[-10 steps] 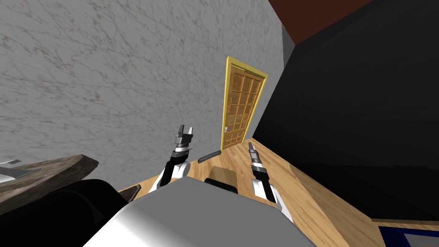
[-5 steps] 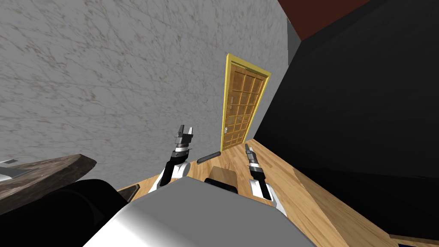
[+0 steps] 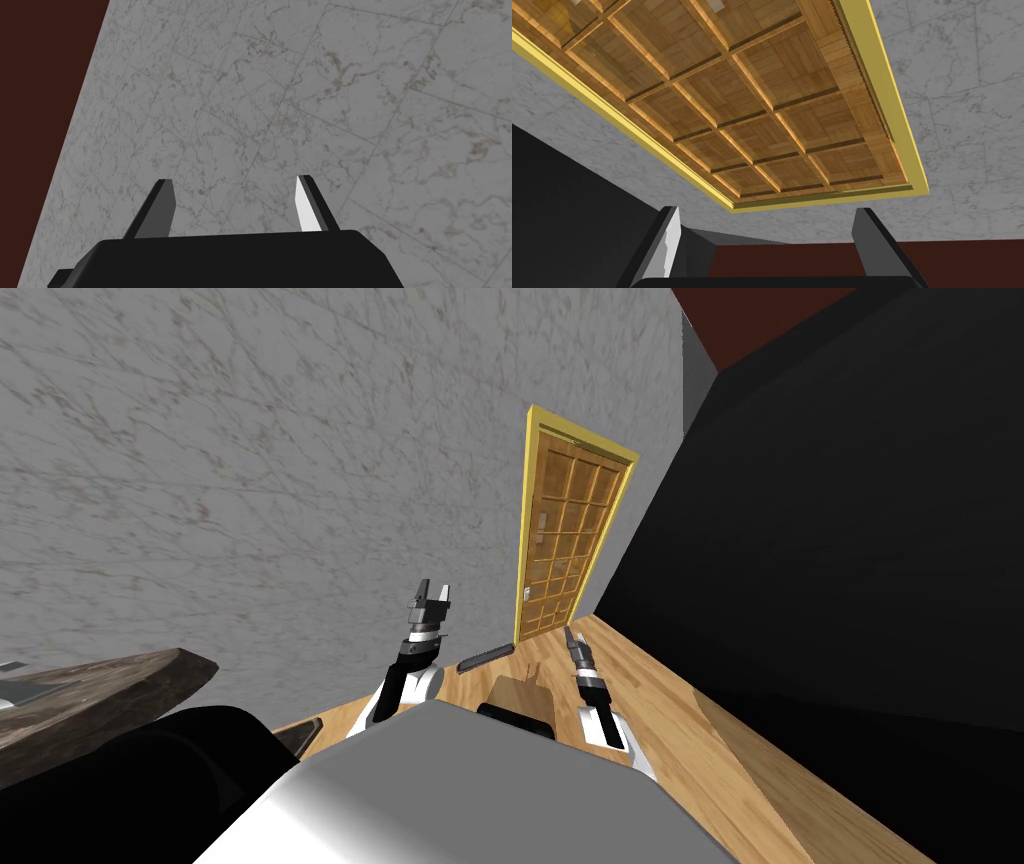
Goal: Pull the door open
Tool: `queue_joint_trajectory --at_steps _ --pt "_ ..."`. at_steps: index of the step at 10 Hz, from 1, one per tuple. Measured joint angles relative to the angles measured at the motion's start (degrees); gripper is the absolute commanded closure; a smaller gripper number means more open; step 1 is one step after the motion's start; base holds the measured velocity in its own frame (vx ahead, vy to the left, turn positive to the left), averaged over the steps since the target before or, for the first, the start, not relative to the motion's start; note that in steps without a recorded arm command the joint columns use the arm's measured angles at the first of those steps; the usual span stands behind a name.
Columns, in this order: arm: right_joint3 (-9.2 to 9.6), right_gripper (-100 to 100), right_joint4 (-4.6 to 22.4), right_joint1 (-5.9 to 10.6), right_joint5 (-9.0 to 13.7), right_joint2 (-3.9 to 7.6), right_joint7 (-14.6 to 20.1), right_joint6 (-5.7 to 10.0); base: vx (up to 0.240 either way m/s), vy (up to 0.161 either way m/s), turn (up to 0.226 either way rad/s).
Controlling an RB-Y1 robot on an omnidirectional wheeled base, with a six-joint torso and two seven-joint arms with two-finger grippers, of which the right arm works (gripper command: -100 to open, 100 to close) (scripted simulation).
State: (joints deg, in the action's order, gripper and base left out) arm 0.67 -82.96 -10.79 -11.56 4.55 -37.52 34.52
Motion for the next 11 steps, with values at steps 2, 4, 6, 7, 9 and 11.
queue_joint_trajectory --at_steps 2,4,6,7,9,11 --pt "0.28 -100 2.7 0.59 -0.7 0.12 -2.2 1.25 0.085 -0.05 0.046" --pt "0.55 -100 5.6 2.11 -1.5 -0.01 -4.6 1.71 0.079 -0.047 0.046" --pt "0.91 -100 8.3 3.01 -2.2 -0.24 -7.0 2.52 0.078 -0.044 0.04" --pt "1.02 -100 9.8 3.53 -2.6 -0.25 -8.1 3.1 0.088 -0.047 0.043" --pt "1.34 -100 12.3 4.41 -3.3 -0.44 -10.4 3.9 0.086 -0.042 0.04" --pt "1.78 -100 14.3 5.04 -4.1 -0.63 -12.6 4.4 0.061 -0.037 0.029"
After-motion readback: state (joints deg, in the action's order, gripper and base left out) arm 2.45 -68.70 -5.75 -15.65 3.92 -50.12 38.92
